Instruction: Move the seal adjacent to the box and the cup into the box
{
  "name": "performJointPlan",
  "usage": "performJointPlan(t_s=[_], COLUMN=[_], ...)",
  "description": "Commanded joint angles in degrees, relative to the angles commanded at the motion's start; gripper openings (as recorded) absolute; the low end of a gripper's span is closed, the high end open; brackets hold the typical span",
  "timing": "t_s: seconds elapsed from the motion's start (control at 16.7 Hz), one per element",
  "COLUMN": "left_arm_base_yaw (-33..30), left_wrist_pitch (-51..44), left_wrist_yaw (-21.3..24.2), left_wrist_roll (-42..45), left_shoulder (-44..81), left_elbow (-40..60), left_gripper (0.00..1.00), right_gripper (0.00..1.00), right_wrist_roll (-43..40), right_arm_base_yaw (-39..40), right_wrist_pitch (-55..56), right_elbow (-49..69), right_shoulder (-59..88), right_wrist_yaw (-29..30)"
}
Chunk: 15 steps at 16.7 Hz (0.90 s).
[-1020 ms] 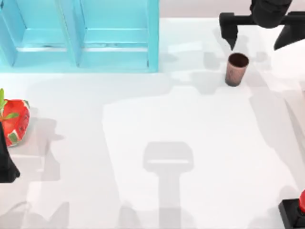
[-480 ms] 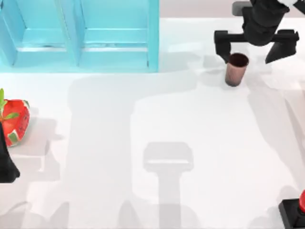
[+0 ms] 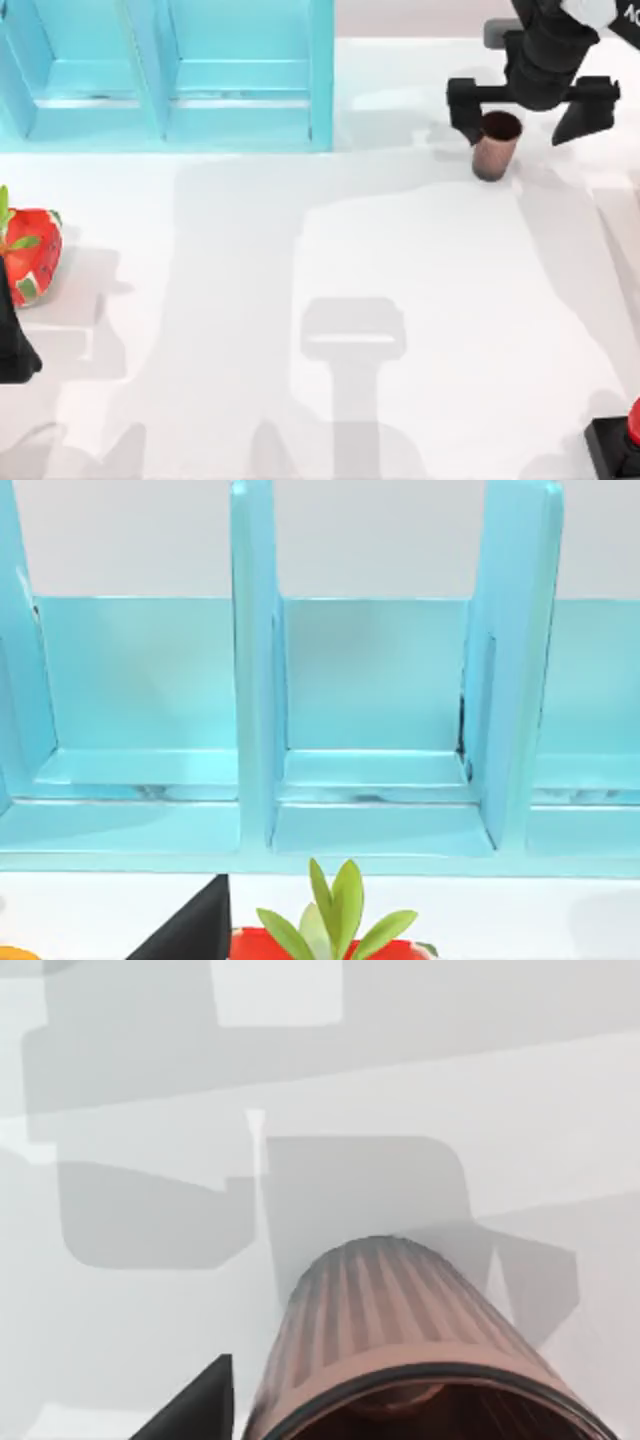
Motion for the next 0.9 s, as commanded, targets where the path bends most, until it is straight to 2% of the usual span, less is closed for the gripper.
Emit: performJointPlan(t_s=[0.72, 0.9], left_arm_base_yaw=[0.0, 0.0], left_wrist_pitch=[0.0, 0.0], left_wrist_yaw=[0.0, 0.0], left_wrist_roll=[0.0, 0.0], left_shoulder=[0.0, 0.0], left_elbow=[0.0, 0.0], left_gripper=[1.0, 1.0], right_gripper=[0.02, 0.0], right_wrist_roll=[0.0, 0.0], right_arm_base_yaw=[0.0, 0.0], right_wrist_pitch=[0.0, 0.0], right_elbow=[0.0, 0.0], right_shoulder=[0.0, 0.0], right_wrist_yaw=[0.0, 0.0])
